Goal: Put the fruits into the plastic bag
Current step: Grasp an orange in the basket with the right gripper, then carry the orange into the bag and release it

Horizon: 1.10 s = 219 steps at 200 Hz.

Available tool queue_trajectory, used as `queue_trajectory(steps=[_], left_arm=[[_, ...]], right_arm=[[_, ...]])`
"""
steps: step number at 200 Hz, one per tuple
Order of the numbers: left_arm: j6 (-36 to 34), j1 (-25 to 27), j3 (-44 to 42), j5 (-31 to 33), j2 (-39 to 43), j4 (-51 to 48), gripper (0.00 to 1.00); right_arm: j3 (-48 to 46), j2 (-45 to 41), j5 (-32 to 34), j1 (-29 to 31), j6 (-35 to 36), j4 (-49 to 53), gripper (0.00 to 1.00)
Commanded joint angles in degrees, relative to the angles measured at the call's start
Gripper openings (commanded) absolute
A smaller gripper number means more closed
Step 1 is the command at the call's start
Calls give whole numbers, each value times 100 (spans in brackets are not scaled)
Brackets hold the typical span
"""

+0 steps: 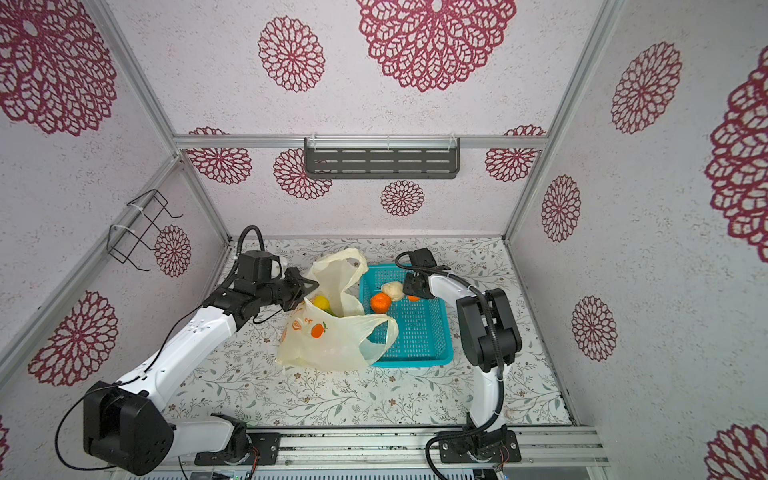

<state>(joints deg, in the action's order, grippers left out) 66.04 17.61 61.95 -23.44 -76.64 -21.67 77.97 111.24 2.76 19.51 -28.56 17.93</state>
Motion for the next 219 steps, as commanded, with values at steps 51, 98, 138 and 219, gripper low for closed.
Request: queue_trajectory(steps=[51,98,138,219], left_arm=[[-19,45,62,-24,-88,110,0],[-47,67,71,-20,-88,101,0],[-92,68,137,6,-97,51,0],[-109,73,210,113,53,-181,0]], right_arm=[[-1010,-1968,-1069,-1,146,-392,24],[-1731,-3121,-3782,239,431,-730,24],[-1411,-2973,-4591,1427,1334,-358,25],[592,-1203,-3576,2644,2291,766,45]])
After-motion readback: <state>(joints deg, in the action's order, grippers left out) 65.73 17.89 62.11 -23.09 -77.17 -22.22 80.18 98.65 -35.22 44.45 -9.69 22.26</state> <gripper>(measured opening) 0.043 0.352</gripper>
